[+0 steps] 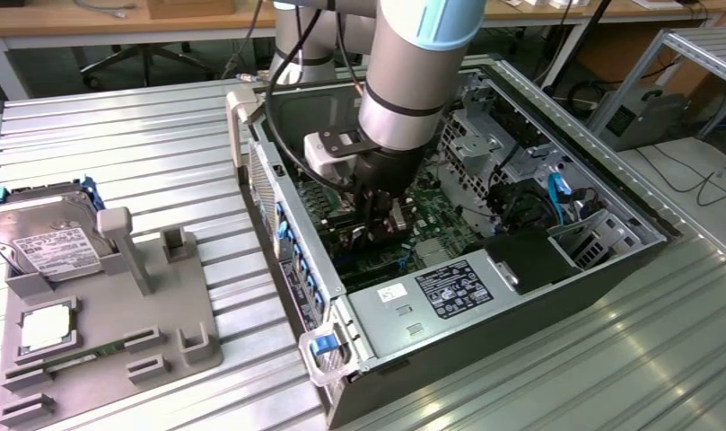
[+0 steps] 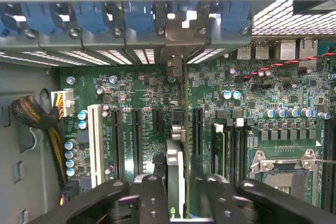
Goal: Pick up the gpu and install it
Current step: 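Insert the gpu into the slot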
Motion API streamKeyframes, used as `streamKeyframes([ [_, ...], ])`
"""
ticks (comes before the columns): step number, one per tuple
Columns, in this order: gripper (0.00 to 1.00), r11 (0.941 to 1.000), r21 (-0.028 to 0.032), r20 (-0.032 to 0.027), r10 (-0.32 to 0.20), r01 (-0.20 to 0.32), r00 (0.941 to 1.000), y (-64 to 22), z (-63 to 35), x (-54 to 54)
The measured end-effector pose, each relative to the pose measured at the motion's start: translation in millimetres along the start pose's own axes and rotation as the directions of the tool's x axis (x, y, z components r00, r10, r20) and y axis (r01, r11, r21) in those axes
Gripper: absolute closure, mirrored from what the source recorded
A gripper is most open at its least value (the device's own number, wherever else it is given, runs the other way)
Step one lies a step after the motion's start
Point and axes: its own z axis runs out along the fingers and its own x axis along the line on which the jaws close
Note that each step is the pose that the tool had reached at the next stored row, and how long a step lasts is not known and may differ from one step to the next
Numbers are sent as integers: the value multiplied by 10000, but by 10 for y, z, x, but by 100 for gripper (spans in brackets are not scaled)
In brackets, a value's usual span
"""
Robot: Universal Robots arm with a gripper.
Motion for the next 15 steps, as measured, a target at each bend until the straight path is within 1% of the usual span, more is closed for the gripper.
streamKeyframes([
  [1, 60, 10000, -6, -12, -4, 4, 10000, -2, -6, 1],
  [6, 30, 10000, -7, -14, -5, 5, 10000, -2, -6, 1],
  [8, 30, 10000, -9, -19, -5, 5, 10000, -1, -17, 1],
  [10, 30, 10000, -8, -18, -6, 6, 10000, -2, -79, -4],
  [15, 30, 10000, -7, -16, -5, 5, 10000, -3, -334, -16],
])
